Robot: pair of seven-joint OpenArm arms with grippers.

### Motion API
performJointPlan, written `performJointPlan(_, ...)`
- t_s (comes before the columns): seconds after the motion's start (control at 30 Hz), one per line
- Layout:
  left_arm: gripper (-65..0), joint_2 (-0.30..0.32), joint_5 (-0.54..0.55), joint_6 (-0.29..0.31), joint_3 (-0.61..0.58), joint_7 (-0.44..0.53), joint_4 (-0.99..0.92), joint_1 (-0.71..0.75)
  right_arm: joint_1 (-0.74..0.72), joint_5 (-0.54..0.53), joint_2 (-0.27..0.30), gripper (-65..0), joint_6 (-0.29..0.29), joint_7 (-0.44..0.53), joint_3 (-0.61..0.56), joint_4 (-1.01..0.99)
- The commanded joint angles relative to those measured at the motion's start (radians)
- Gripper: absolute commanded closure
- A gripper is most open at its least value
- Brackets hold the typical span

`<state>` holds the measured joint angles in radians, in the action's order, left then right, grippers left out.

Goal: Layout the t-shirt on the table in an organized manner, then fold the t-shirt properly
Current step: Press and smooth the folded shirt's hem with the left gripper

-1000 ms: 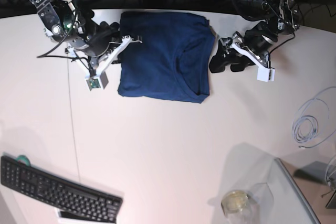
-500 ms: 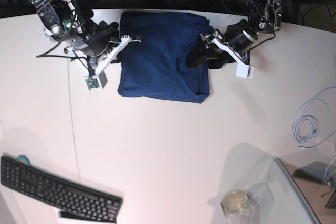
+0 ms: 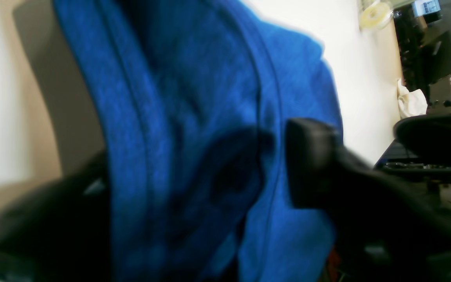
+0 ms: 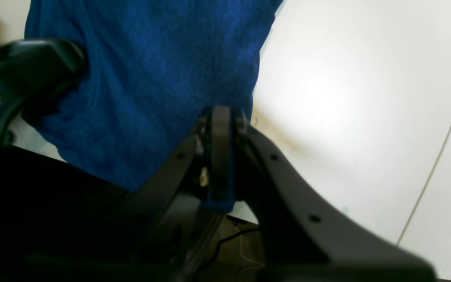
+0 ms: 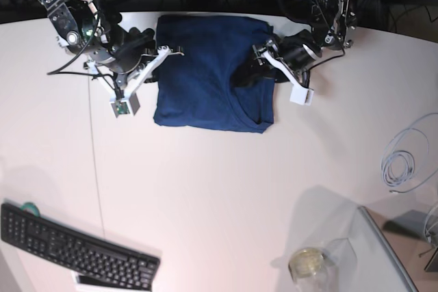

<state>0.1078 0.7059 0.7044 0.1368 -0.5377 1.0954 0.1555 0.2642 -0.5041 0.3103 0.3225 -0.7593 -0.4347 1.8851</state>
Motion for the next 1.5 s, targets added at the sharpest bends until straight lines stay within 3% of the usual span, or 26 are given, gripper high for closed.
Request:
performJointPlan(0.0,-26.2,0.008,-0.009,-0.006,-0.001,-0.014,-0.001,0.000,-0.006,-0.001,0.003,-1.7,-0.003,0.030,0.007,0.023)
performJointPlan(0.1,-10.4,0.010,-0.009,-0.006,-0.004,-0.014,-0.031,-0.029,0.027,-0.001,0.002,-1.7,-0.003,0.103,0.060,0.023)
performJointPlan(0.2,0.0,0.011,-0.009,-0.006,-0.006,-0.019,-0.051,-0.050,0.065,-0.005,0.000,-1.7,-0.003,0.152,0.133,0.023)
performJointPlan(0.43,0.0,0.056,-0.153,-0.006,-0.142,-0.020,-0.042,-0.124,0.085,-0.006,-0.003,-1.8,-0.003,0.152,0.233,0.023)
performJointPlan(0.63,0.0,0.151,-0.420,-0.006,-0.421,-0.020,0.012,-0.234,0.085,-0.006,-0.003,-2.0,-0.003,0.152,0.231,0.023)
performJointPlan(0.77,0.0,0.178,-0.581,-0.006,-0.556,-0.020,0.015,-0.322,0.088,-0.006,-0.003,-2.0,-0.003,0.152,0.231,0.023)
performJointPlan(1.0,0.0,0.171,-0.819,-0.006,-0.701,-0.015,0.013,-0.451,0.091,-0.006,-0.004,-2.0,-0.003,0.152,0.233,0.023)
performJointPlan(1.17,0.0,0.126,-0.874,-0.006,-0.820,-0.014,0.012,-0.511,0.102,-0.006,-0.029,-2.0,-0.001,0.152,0.256,0.021)
performJointPlan(1.3,0.0,0.073,-0.877,-0.006,-0.831,-0.014,0.012,-0.529,0.128,-0.006,-0.089,-2.0,-0.001,0.151,0.354,0.021)
performJointPlan(1.47,0.0,0.022,-0.946,-0.006,-0.831,-0.012,0.010,-0.529,0.154,-0.006,-0.107,-2.0,-0.001,0.151,0.425,0.021)
